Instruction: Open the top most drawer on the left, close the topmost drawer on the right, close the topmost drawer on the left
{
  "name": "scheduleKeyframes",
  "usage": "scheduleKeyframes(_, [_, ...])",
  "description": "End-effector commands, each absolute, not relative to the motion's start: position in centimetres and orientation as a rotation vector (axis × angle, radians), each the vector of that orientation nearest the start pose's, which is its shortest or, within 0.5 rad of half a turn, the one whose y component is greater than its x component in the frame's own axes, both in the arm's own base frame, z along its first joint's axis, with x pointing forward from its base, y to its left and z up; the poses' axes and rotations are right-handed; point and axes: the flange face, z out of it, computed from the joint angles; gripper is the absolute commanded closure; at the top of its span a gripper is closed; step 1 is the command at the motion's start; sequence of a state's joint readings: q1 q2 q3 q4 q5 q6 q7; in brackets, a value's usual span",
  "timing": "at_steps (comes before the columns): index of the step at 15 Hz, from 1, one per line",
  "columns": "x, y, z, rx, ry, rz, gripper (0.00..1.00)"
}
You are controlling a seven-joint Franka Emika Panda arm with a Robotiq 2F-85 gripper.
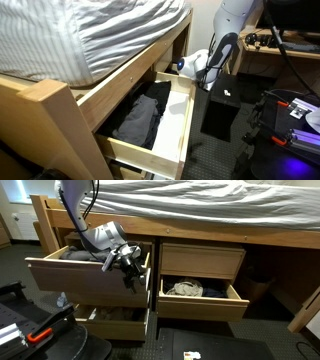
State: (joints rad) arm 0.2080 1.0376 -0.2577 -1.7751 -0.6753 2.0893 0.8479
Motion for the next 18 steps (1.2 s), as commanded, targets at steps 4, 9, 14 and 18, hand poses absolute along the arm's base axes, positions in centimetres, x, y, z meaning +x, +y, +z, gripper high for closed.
scheduleKeyframes(4, [59.5,-4.8,-3.6,2.391,-0.622,-0.308,0.0])
scheduleKeyframes(9, [61.1,-4.0,-3.6,2.446,-0.704,-0.227,0.0])
scheduleKeyframes(14, [62.2,-4.1,-4.1,2.521,-0.774,-0.115,0.0])
scheduleKeyframes(18, [64.0,-2.7,-5.7,2.674,-0.901,0.108,0.0])
